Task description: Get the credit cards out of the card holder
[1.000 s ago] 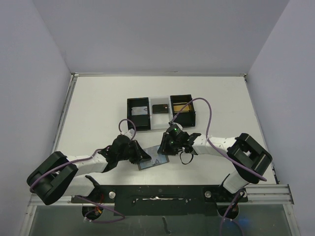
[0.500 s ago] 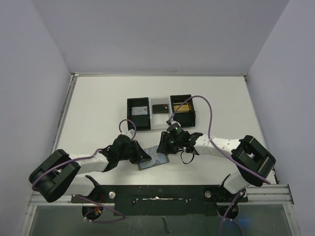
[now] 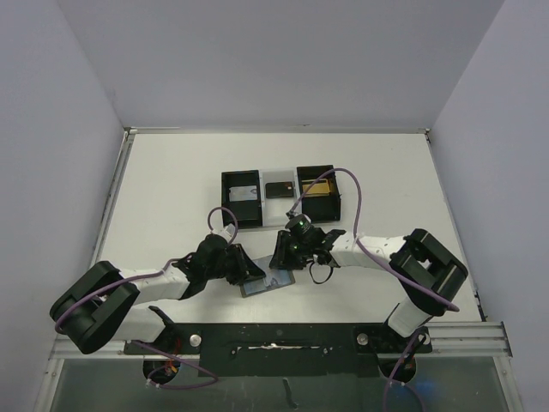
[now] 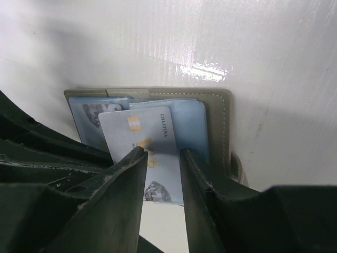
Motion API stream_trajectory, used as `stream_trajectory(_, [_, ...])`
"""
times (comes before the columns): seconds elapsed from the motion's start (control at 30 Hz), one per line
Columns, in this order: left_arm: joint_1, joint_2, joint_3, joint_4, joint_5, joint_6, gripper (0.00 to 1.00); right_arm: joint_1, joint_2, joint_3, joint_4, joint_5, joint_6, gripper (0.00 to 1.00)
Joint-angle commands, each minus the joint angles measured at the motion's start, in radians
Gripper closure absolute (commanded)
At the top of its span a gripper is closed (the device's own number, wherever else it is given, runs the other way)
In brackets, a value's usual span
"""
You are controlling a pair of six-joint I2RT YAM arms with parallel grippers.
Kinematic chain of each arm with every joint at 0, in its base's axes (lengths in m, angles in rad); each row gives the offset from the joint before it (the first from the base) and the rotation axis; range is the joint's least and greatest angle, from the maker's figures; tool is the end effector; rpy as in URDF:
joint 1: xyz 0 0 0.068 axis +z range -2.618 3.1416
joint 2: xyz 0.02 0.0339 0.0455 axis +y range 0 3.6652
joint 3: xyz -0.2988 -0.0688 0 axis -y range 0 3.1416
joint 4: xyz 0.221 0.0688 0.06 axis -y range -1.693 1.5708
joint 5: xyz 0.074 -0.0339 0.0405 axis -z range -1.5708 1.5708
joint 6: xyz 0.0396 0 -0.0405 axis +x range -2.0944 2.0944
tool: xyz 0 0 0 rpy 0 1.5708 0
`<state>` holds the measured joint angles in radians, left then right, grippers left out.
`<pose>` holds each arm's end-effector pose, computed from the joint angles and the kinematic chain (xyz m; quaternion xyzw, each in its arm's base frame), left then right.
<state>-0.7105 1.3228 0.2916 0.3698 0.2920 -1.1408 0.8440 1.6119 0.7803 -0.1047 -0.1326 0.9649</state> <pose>0.1442 -0.1391 0.1756 -0.1273 0.8820 -0.4258 0.1569 0.1905 0.2222 0.1979 0.0366 0.9475 0.2836 0.1429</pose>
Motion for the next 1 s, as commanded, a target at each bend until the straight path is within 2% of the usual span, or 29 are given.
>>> stream_trajectory(0.0, [0.006,-0.01,0.031,0.057,0.005,-0.002,0.82,0.007,0.024,-0.014,-0.072,0.027,-0.002,0.66])
stream_trajectory(0.13, [0.006,0.008,0.032,0.072,0.02,-0.005,0.77,0.007,0.026,-0.013,-0.071,0.027,0.0,0.66])
stream_trajectory(0.63, [0.006,0.047,0.024,0.109,0.029,-0.023,0.76,0.007,0.0,-0.025,-0.055,0.053,0.023,0.67])
stream_trajectory(0.97, [0.006,0.034,0.028,0.088,0.014,-0.019,0.98,0.003,0.003,-0.034,-0.041,0.04,0.027,0.68])
